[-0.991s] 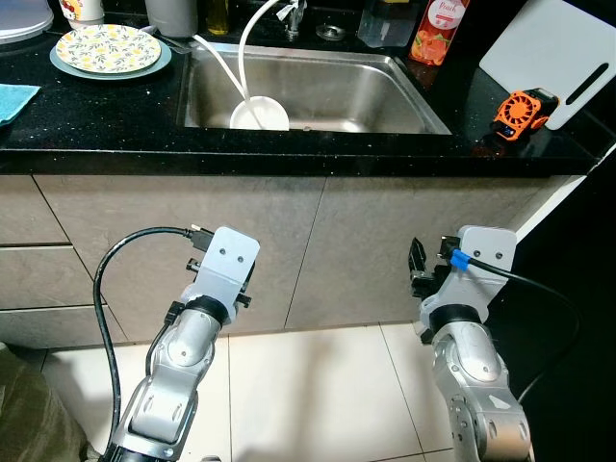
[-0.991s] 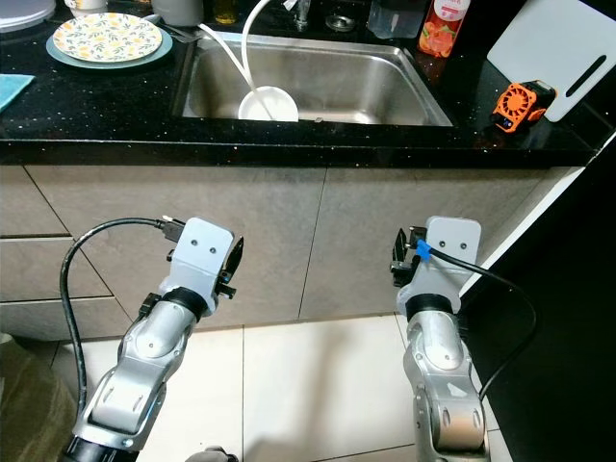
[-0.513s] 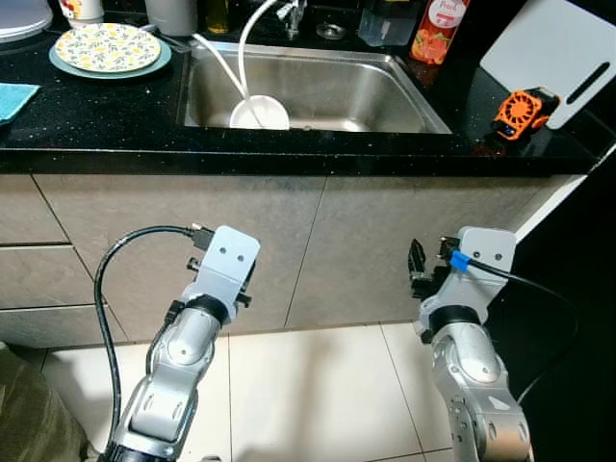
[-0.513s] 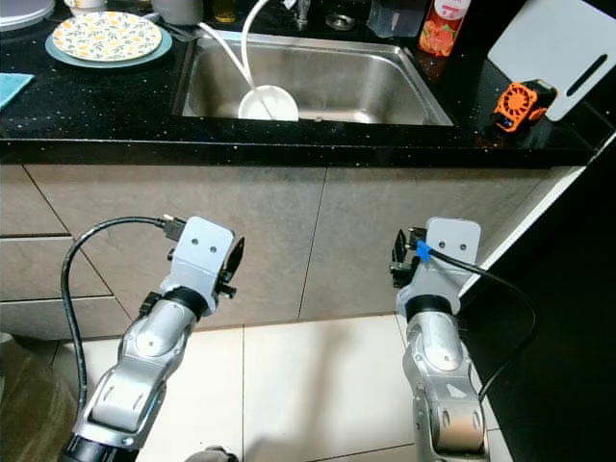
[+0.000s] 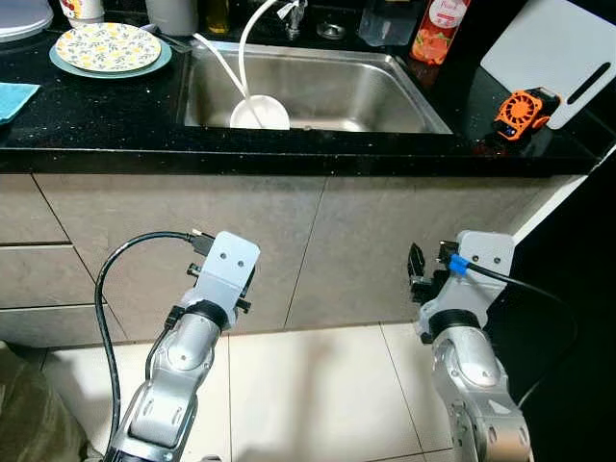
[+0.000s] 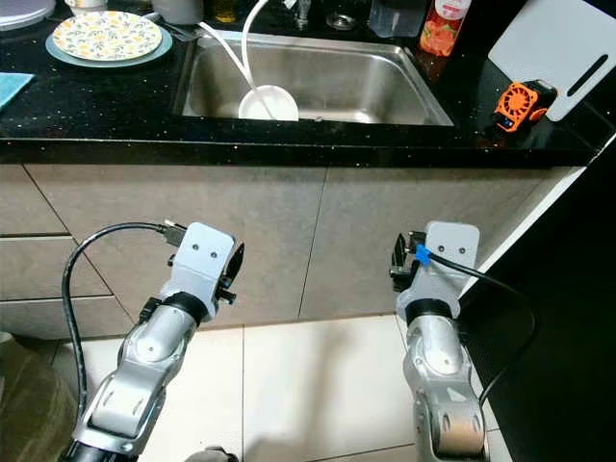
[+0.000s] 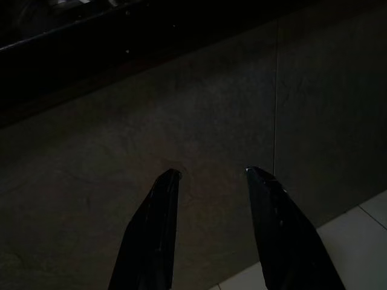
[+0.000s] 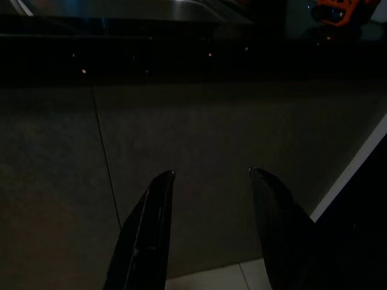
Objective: Kitchen organization
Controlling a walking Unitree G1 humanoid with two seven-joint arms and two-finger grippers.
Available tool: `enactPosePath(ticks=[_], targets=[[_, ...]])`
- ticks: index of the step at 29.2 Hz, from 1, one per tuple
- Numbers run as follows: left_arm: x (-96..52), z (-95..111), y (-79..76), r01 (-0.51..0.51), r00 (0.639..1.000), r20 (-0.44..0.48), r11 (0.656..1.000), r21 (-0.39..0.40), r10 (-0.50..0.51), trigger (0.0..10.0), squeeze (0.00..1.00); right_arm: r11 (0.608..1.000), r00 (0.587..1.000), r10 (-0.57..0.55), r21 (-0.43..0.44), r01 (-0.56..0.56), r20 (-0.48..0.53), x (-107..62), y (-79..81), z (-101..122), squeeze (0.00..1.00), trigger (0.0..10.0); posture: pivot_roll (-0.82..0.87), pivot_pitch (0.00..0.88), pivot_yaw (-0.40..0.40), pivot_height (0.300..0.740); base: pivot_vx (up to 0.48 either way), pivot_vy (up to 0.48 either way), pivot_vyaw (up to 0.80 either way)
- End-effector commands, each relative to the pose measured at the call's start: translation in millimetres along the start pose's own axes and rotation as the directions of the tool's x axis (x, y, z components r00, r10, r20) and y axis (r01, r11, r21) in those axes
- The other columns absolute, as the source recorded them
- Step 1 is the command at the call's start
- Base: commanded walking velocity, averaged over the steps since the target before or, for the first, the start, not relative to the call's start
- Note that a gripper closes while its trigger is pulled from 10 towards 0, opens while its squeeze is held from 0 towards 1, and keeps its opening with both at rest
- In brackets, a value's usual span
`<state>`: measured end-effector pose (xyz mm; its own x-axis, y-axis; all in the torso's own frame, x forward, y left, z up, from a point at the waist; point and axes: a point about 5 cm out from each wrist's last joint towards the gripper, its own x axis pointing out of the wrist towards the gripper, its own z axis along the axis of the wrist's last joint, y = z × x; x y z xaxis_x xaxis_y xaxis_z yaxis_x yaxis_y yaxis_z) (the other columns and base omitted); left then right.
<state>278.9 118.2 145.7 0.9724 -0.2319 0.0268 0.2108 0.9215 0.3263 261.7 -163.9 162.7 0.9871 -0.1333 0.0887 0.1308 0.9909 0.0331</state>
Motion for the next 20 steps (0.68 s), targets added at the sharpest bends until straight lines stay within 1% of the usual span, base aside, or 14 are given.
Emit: enactPosePath(ticks=[1,5,8,13,17,20], targets=[[-1.4,-1.7,-5.8,0.014,1.000,-0.007,1.000,-0.003,-0.014,10.0,0.00,1.000,1.000,-0.006,-0.003,0.006,-0.007,0.7,-1.6,-1.1,0.00,10.0,0.22,0.067,-0.096,0.740,0.000,0.000,0.00],[-1.1,-2.1,-6.5,0.013,1.000,-0.008,1.000,-0.001,-0.013,10.0,0.00,1.000,1.000,-0.004,-0.008,0.004,-0.006,1.2,-1.5,-1.4,0.00,10.0,0.21,0.068,-0.098,0.740,0.000,0.000,0.00],[-0.6,-2.2,-7.3,0.018,1.000,-0.009,1.000,-0.008,-0.018,10.0,0.00,1.000,1.000,-0.012,-0.007,0.012,-0.012,-0.4,-5.2,-2.7,0.00,10.0,0.20,0.067,-0.101,0.740,0.000,0.000,0.00],[-0.4,-1.9,-7.9,0.016,1.000,-0.006,1.000,-0.001,-0.016,10.0,0.00,1.000,1.000,-0.005,-0.010,0.005,-0.007,1.9,-2.0,-1.1,0.00,10.0,0.22,0.063,-0.099,0.740,0.000,0.000,0.00],[-0.9,-2.6,-8.1,0.018,1.000,-0.009,1.000,-0.008,-0.018,10.0,0.00,1.000,1.000,-0.018,-0.011,0.017,-0.014,0.1,-6.0,-2.6,0.00,10.0,0.21,0.063,-0.101,0.740,0.000,0.000,0.00],[-2.1,-3.9,-8.3,0.022,1.000,-0.010,1.000,-0.006,-0.022,10.0,0.00,1.000,1.000,-0.013,-0.001,0.013,-0.021,-1.1,-5.4,-5.3,0.00,10.0,0.21,0.042,-0.100,0.740,0.000,0.000,0.00]])
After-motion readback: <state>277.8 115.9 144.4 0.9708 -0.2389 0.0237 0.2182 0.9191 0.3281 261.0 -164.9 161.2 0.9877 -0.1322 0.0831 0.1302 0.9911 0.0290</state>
